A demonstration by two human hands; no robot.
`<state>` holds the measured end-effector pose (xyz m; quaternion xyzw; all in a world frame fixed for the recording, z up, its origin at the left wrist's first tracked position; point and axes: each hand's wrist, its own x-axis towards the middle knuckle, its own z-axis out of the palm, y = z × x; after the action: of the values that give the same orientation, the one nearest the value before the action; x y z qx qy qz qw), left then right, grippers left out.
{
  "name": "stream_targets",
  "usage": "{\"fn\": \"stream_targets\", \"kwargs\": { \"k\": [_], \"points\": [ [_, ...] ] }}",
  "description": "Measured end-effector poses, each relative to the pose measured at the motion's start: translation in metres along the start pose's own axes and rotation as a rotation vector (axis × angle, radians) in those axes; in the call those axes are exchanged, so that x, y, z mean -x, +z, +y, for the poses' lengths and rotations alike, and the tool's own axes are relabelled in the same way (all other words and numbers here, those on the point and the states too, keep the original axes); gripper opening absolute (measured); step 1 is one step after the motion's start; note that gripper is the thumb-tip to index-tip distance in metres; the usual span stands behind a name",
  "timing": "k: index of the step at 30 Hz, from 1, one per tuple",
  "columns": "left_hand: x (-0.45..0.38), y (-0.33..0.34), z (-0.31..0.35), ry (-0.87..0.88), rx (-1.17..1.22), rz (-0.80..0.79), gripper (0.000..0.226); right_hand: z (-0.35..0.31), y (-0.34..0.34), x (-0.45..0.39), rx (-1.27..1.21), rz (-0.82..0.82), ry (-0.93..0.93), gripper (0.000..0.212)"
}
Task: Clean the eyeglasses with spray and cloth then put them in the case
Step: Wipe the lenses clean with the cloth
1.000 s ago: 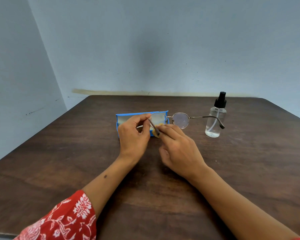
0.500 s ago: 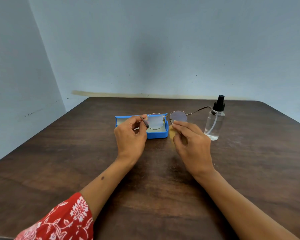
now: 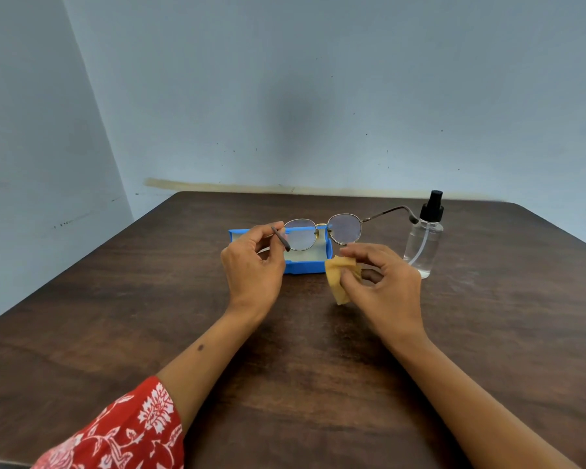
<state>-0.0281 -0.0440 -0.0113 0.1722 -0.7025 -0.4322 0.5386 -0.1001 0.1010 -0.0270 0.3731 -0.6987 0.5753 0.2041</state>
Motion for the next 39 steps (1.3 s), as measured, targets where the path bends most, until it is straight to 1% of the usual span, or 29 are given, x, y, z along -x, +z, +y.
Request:
{"fn": "stream_targets", "kwargs": {
  "k": [4,7,9,11,14,16,19,21,23,25,30,36,39],
  "points": [
    [-0.001,0.000,0.000,0.023,-0.010,-0.004,0.021,-0.001,0.002,0.002,-0.012,-0.056,-0.004,0.039],
    [-0.001,-0.001,0.001,0.044,-0.032,-0.004,0.021,-0.003,0.001,0.001,0.014,-0.112,0.048,0.043],
    [-0.002,-0.001,0.000,0.053,-0.036,0.007,0.020,-0.003,0.000,0.000,0.050,-0.154,0.085,0.039],
    [-0.002,-0.001,0.000,0.062,-0.041,0.012,0.019,-0.002,0.000,0.001,0.062,-0.166,0.110,0.029],
    [-0.002,-0.002,-0.001,0.068,-0.053,0.016,0.018,-0.004,0.001,0.001,0.032,-0.106,0.120,0.017],
    [-0.003,-0.003,-0.001,0.067,-0.051,0.025,0.018,-0.003,-0.001,0.000,-0.001,-0.052,0.151,0.018],
    [-0.004,-0.003,0.000,0.065,-0.069,0.019,0.019,0.001,-0.005,-0.001,0.023,0.005,0.222,0.024],
    [-0.004,-0.003,0.000,0.063,-0.078,0.016,0.020,0.002,-0.008,-0.002,0.057,0.062,0.240,0.020],
    [-0.003,-0.003,0.001,0.071,-0.086,0.018,0.021,0.001,-0.009,-0.002,0.102,0.084,0.221,0.016],
    [-0.004,-0.003,0.000,0.068,-0.082,0.019,0.020,-0.001,-0.008,0.000,0.155,0.053,0.196,0.018],
    [-0.004,-0.003,-0.001,0.069,-0.062,0.011,0.019,-0.003,-0.005,0.006,0.340,-0.091,0.181,0.027],
    [-0.003,-0.004,-0.001,0.075,-0.081,0.003,0.020,0.000,-0.007,0.005,0.379,-0.060,0.403,0.031],
    [-0.003,-0.003,-0.001,0.068,-0.086,-0.003,0.020,0.003,-0.008,0.005,0.434,-0.098,0.417,0.031]
  ]
}}
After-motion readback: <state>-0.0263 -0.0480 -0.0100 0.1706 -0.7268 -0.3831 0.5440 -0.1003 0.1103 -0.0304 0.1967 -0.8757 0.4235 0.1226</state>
